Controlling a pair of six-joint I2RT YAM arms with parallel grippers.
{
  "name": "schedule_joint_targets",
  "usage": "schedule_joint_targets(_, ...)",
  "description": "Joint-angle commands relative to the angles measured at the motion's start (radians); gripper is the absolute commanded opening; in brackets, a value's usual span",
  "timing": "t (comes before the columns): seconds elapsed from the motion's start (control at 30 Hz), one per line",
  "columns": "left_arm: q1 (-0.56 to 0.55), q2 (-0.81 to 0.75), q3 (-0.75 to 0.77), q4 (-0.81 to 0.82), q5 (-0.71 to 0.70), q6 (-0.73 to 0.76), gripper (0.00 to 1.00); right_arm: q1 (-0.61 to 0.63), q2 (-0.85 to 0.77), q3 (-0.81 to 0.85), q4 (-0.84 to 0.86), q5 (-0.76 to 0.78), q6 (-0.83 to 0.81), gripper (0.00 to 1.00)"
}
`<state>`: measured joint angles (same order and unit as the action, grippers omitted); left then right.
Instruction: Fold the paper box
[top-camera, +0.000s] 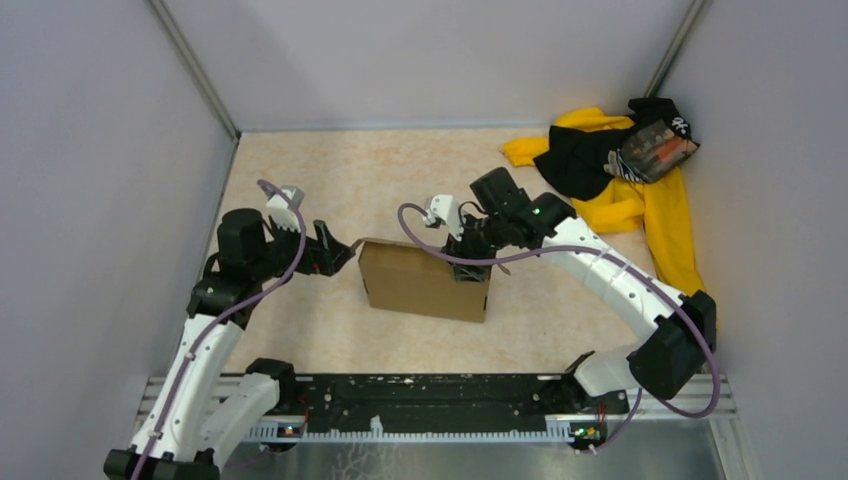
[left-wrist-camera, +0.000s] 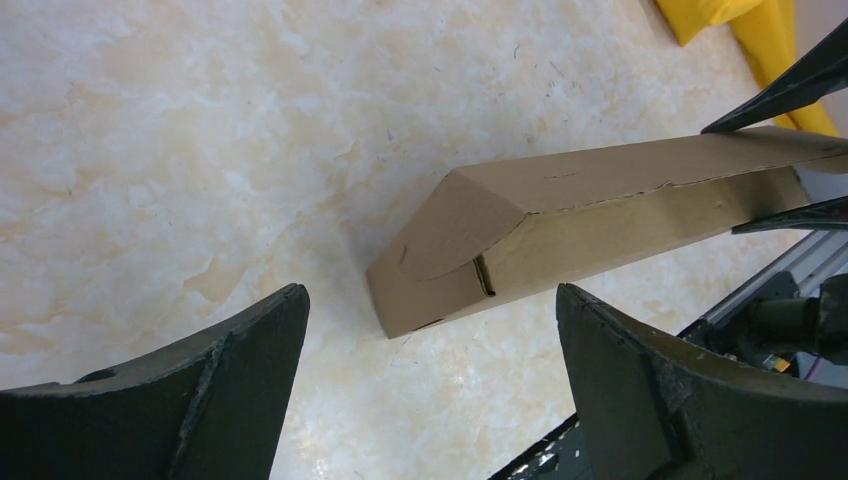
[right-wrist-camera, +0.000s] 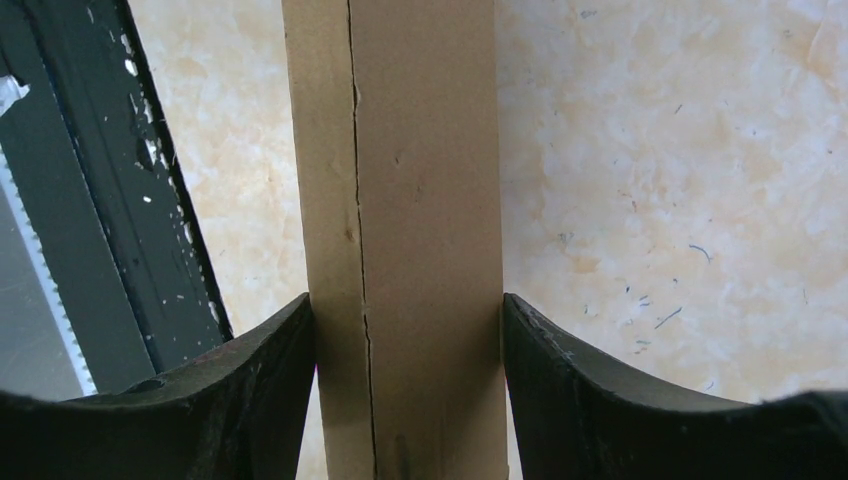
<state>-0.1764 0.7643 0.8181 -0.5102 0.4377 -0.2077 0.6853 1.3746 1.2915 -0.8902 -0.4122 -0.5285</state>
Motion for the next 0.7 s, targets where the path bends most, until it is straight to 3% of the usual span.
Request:
schedule_joint_targets(0.0,-0.072,0.018,0.038,0.016,-0.117,0.07,0.99,0.009,-0.04,0.011,-0.022,0.019,0.003,0.52)
schedule_joint_targets(0.17,-0.145,0.049,0.045,0.018,-0.199,0.104,0.99,0.009,-0.04,0.008,-0.024,0.024,-0.004,0.52)
schedule_joint_targets(0.4,-0.162,0.072,0.051,0.043,-0.219,0.122,0.78,0.01,-0.045,-0.026,0.001,0.022,-0.004,0.52)
schedule_joint_targets(0.67,-0.166,0.089,0.055,0.062,-0.194,0.126,0.66,0.01,-0.038,-0.045,0.027,0.015,-0.004,0.51)
